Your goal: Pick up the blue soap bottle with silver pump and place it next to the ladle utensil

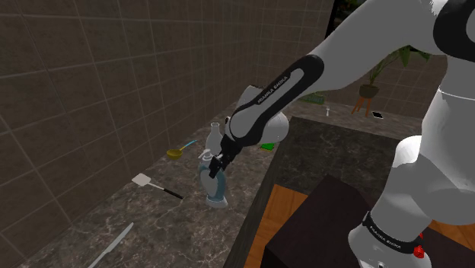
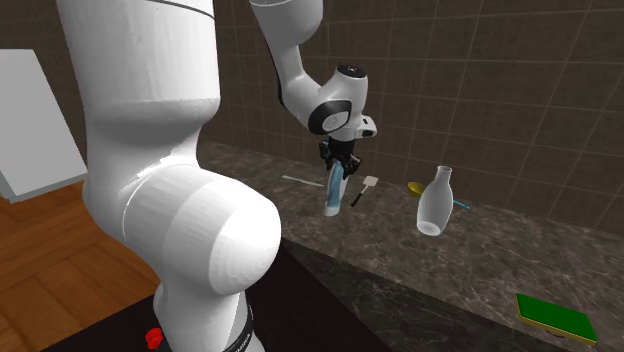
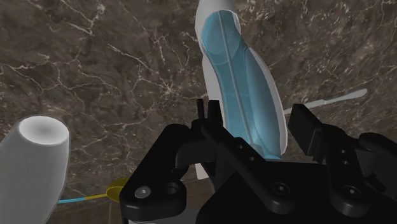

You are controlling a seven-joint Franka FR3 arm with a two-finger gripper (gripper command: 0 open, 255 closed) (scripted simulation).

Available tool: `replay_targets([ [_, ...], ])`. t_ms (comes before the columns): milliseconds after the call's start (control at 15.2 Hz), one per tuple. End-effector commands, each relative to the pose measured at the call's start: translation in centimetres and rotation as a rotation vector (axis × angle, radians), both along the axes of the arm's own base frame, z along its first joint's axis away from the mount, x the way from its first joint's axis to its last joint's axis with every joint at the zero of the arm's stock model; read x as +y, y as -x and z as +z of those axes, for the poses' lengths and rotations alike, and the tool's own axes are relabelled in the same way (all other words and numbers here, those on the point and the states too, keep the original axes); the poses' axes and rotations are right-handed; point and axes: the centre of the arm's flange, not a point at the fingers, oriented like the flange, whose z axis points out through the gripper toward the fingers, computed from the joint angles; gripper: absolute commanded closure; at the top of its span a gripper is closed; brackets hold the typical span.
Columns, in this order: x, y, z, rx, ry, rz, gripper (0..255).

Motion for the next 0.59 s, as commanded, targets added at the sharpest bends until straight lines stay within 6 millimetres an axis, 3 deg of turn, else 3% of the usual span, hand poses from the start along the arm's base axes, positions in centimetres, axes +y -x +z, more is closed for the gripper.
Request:
replay_targets([
  [0,-0.1,0.0,1.1,0.0,0.0,0.0,255],
  [528,-0.1,0.0,5.3,0.0,0.0,0.0,255],
])
